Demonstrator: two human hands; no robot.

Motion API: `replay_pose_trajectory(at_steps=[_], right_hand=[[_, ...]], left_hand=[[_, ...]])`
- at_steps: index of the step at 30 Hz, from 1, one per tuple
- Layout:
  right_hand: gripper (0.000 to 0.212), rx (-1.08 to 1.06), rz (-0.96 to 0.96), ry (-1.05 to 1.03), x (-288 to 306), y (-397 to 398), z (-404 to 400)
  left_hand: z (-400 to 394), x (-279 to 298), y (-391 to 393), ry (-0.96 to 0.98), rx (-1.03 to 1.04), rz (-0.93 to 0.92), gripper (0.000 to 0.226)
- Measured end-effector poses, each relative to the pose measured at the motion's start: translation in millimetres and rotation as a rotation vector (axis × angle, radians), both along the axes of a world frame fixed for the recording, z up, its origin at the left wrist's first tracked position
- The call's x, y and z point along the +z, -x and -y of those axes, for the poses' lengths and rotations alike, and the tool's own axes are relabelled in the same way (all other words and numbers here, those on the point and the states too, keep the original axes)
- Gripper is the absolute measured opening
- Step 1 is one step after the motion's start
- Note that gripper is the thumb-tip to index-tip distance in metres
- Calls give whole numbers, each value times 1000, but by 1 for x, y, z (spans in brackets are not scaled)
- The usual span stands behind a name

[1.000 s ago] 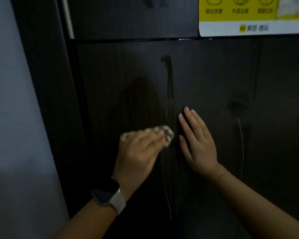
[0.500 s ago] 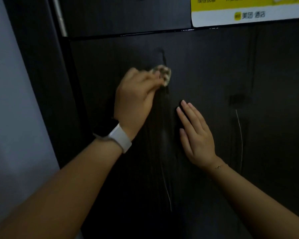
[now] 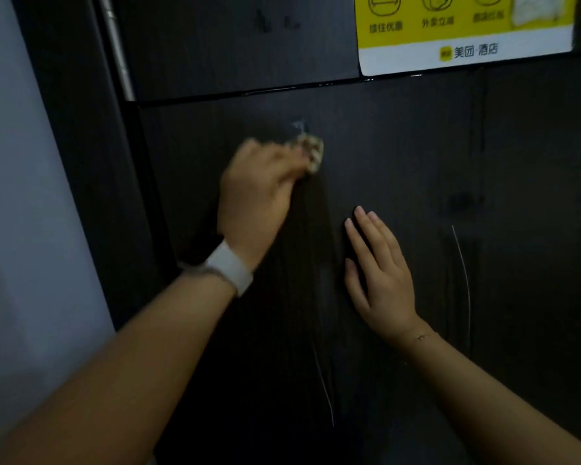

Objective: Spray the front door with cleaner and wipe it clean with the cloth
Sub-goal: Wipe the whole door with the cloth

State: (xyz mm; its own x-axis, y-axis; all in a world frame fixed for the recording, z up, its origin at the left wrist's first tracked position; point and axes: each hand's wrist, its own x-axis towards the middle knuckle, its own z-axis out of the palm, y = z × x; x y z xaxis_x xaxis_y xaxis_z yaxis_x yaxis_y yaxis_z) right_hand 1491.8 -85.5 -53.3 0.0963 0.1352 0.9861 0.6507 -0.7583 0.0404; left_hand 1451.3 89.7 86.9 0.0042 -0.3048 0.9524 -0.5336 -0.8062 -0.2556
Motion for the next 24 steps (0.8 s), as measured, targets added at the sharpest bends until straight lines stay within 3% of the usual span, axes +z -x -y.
replay_pose_trajectory(at_steps=[2,5,10,12,16,18,24], right_hand=[[50,-12,-5,4,0,0,0],[50,-16,-8,2,0,0,0],[53,42,-61,-9,2,3,2],[54,58,-101,-10,4,5,4],[55,57,-116,12,11,11,4],[56,72,-111,41,22,12,3],[55,103,-38,117,59,17,-15]], left_hand=[[5,36,-3,64,28,-12,17],[9,19,-2,40,16,-18,18],[-14,-69,18,-359,13,-105,29],[-24,-46,17,-429,45,-97,29],[-29,56,15,-133,142,-29,21],[-31,70,14,-109,158,-22,18],[-77,-35,28,-263,75,-61,25]])
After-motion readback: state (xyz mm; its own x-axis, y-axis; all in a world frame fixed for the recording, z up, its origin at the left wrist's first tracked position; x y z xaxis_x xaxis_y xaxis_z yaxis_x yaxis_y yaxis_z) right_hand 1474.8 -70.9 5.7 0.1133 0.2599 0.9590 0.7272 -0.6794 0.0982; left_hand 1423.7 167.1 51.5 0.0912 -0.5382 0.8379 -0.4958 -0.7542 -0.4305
